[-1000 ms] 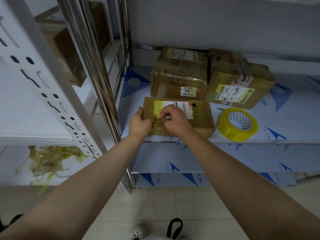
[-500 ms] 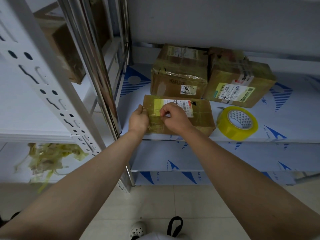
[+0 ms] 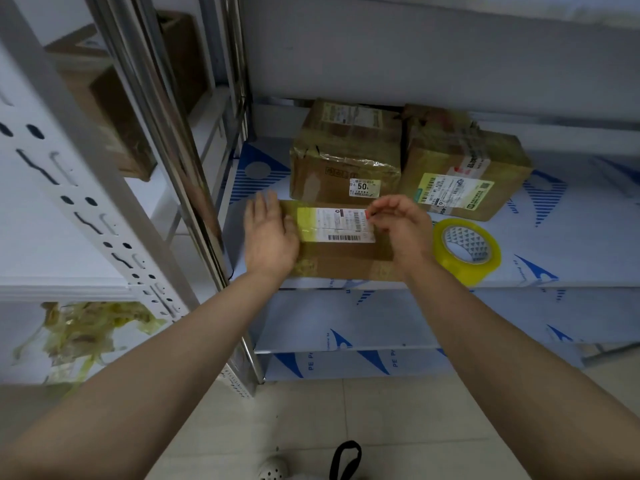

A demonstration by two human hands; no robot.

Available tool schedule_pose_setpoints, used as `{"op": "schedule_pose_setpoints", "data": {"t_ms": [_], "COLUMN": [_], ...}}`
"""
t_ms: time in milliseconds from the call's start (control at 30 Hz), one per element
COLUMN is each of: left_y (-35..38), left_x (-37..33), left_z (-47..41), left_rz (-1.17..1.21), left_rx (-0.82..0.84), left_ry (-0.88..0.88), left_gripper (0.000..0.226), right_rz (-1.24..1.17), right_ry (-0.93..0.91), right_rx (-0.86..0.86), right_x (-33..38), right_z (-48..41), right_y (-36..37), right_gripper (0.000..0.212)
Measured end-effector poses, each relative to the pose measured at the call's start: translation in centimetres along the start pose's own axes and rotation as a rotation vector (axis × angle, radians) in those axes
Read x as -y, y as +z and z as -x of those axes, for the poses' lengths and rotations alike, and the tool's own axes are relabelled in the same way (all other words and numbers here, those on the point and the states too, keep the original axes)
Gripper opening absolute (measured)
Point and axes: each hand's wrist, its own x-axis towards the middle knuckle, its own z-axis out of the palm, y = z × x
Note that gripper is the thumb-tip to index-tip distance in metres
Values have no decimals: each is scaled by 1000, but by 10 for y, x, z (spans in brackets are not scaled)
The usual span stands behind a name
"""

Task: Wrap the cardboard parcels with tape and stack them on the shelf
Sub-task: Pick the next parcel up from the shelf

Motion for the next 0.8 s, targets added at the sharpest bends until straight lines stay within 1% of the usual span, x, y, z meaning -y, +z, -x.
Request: {"op": "schedule_pose_setpoints", "data": {"t_ms": [67, 133, 200, 233, 300, 333, 433, 500, 633, 800], "left_y": [5, 15, 27, 33, 44, 48, 57, 59, 61, 62], "left_x": [-14, -30, -43, -48, -54, -55, -53, -50, -49, -48], "left_z": [1, 3, 5, 4, 2, 1, 2, 3, 4, 4], "left_rz": [-73, -106, -170, -224, -353, -416, -544, -564, -560, -568], "left_rx": [9, 93, 213, 267, 343, 376, 467, 480, 467, 450], "left_ry": [137, 257, 348, 387, 442, 451, 442, 436, 437, 439], "left_gripper": [54, 55, 54, 54, 56, 58, 61, 61, 61, 61], "right_rz": [43, 168, 380, 499, 706, 783, 976, 1067, 1130, 1308], "right_ry": [-21, -32, -60, -91, -158, -181, -254, -282, -303, -429], "right_rx": [-145, -201, -117, -42, 102, 155, 277, 350, 417, 437], "right_x": [0, -1, -5, -7, -9, -8, -6, -7, -11, -18], "right_z": [-9, -18, -26, -30, -33, -35, -39, -39, -38, -35], "right_y": [-19, -32, -39, -40, -37, -35, -33, -36, -41, -43], "right_gripper": [40, 35, 24, 28, 43, 47, 46, 46, 54, 48]}}
